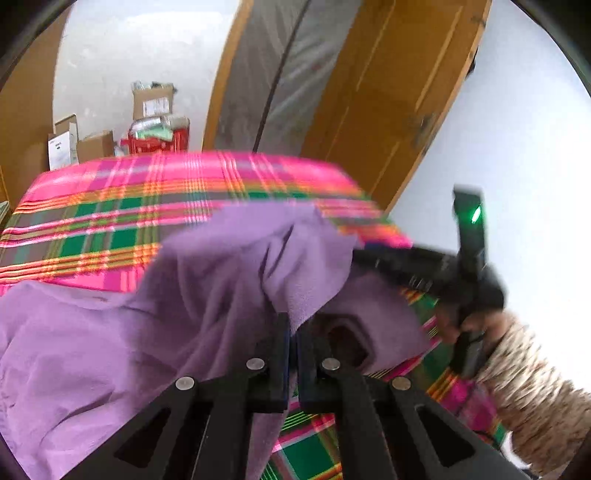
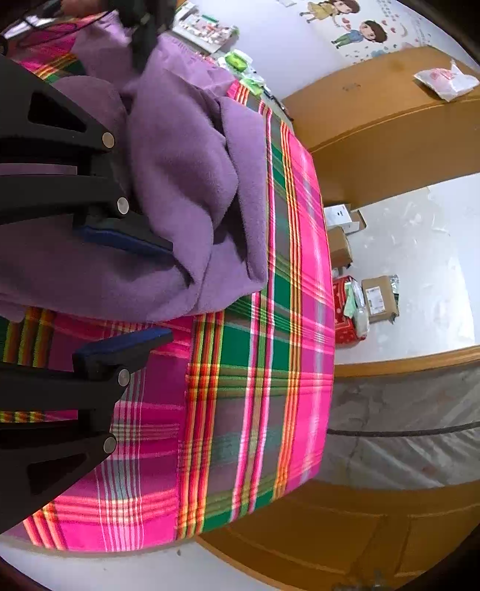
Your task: Fold clothes
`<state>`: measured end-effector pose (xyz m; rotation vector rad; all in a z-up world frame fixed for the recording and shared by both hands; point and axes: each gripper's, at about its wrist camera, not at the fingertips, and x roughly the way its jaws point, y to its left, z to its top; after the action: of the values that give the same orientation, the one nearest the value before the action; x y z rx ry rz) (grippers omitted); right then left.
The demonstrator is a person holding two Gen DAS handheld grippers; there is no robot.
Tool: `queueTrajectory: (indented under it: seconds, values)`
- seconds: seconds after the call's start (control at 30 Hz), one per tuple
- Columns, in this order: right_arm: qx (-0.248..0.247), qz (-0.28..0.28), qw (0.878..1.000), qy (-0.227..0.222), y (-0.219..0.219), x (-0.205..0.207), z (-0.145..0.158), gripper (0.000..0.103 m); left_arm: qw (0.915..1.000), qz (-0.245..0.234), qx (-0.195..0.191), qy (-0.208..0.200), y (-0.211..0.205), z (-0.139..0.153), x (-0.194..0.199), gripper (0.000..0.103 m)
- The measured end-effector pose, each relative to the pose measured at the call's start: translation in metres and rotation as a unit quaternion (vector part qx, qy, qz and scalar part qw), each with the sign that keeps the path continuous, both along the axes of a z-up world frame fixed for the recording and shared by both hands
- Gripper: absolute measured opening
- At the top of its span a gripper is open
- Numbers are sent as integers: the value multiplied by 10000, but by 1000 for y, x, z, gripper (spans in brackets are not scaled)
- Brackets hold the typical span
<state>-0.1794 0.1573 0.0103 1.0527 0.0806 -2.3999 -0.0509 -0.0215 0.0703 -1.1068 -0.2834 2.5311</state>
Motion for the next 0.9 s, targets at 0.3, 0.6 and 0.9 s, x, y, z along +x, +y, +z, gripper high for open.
queueTrajectory:
  seconds: [0.3, 0.6, 0.9]
  values:
    - [189, 151, 9983, 527, -13, 29, 19, 42, 9957, 307, 629, 614, -43, 41, 26, 3]
    - [515, -144, 9829, 1763, -23, 72, 46, 42, 9917, 420, 867, 853, -56, 55, 43, 3]
    - [438, 13, 9799, 1948, -21, 84, 71, 6, 9912, 303, 1005, 803, -50, 55, 43, 3]
